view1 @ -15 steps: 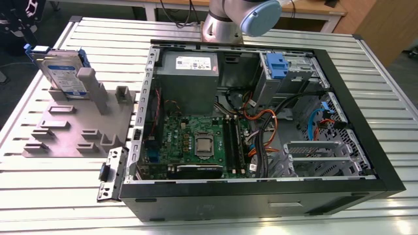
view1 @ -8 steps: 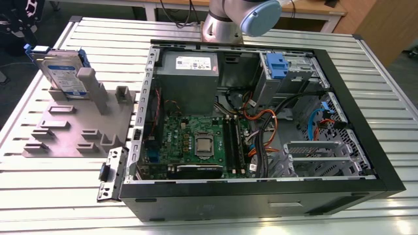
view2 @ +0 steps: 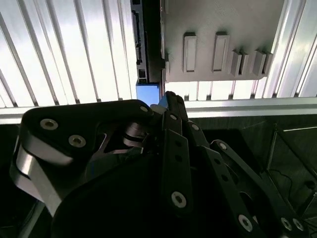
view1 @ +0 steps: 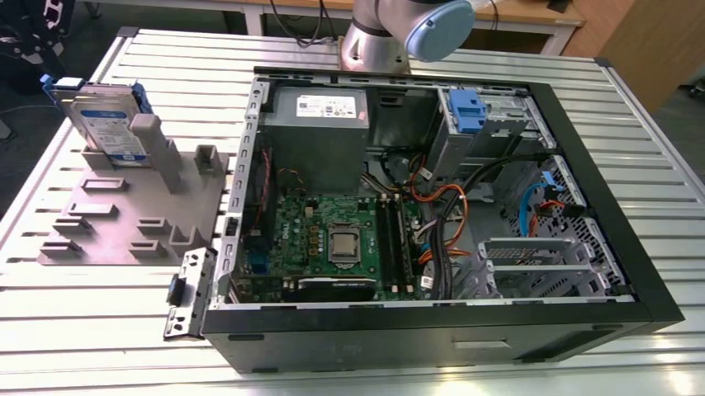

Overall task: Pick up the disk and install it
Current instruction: 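Pick up the disk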

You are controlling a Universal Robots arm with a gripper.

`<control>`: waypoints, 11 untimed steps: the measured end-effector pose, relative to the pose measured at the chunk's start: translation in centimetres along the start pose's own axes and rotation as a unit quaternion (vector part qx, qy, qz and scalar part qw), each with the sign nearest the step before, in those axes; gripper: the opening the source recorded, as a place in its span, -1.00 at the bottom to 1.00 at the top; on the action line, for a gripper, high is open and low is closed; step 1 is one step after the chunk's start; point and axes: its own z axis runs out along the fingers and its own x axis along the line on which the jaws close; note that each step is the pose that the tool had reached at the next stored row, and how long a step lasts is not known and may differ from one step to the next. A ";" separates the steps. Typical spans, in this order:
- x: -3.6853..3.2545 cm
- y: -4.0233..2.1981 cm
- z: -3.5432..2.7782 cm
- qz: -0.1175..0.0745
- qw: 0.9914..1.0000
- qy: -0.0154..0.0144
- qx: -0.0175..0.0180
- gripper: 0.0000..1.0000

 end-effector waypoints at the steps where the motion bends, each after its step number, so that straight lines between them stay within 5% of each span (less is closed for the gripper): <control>1: 0.00 0.00 0.00 0.000 1.000 0.000 0.000 -0.79; 7: 0.00 0.00 0.03 -0.003 1.000 0.000 0.001 -0.79; 11: 0.00 0.00 0.19 -0.033 0.999 0.000 0.001 -0.79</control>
